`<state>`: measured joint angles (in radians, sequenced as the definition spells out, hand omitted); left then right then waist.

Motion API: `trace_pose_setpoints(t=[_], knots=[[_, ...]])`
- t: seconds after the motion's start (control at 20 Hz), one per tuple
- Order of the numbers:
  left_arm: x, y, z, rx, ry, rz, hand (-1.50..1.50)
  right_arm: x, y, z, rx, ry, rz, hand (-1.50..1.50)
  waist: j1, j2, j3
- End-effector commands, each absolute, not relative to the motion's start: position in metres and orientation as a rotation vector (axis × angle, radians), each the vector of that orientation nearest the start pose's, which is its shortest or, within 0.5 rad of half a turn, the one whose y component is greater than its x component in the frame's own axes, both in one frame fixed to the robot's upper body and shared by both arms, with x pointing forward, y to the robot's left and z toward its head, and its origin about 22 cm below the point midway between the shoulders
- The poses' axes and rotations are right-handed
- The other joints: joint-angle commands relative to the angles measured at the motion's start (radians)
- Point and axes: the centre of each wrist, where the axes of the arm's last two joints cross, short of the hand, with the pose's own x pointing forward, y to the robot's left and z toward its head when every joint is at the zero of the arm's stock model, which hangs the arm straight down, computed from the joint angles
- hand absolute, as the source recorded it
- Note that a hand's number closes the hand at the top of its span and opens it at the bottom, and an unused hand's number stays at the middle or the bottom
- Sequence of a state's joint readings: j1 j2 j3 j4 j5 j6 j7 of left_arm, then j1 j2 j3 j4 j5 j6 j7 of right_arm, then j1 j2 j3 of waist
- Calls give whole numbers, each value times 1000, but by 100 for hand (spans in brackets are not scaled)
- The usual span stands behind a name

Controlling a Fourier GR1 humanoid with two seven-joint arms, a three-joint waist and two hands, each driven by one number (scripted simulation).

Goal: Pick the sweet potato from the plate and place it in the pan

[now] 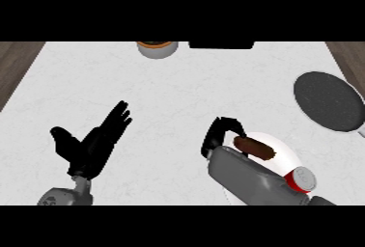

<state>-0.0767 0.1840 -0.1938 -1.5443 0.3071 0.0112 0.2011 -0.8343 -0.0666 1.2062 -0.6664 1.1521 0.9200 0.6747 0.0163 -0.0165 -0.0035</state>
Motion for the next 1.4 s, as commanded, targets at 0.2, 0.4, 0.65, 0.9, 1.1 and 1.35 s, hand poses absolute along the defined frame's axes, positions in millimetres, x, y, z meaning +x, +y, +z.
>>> trace_pose_setpoints(t=[0.2, 0.4, 0.65, 0.9, 1.1, 1.35], knots=[[251, 237, 7, -172, -1331, -19, 0, 348, -54, 23, -1211, -597, 1711, 150, -117, -12, 20], [247, 235, 6, -182, -1340, 12, 0, 357, -69, 62, -1198, -941, 1257, 150, -128, -17, 15], [239, 244, 4, -150, -1345, 3, 0, 350, -102, 98, -1265, -1265, 870, 150, -101, -11, 9], [243, 242, 14, -211, -1349, -18, 0, 323, -128, 106, -1154, -1415, 537, 150, -70, 2, 6], [228, 229, 5, -201, -1344, -41, 0, 289, -173, 84, -1106, -1471, 360, 150, -52, 8, 6], [261, 208, 11, -219, -1365, -90, 0, 299, -244, 70, -1080, -1464, 240, 150, -27, 20, 5]])
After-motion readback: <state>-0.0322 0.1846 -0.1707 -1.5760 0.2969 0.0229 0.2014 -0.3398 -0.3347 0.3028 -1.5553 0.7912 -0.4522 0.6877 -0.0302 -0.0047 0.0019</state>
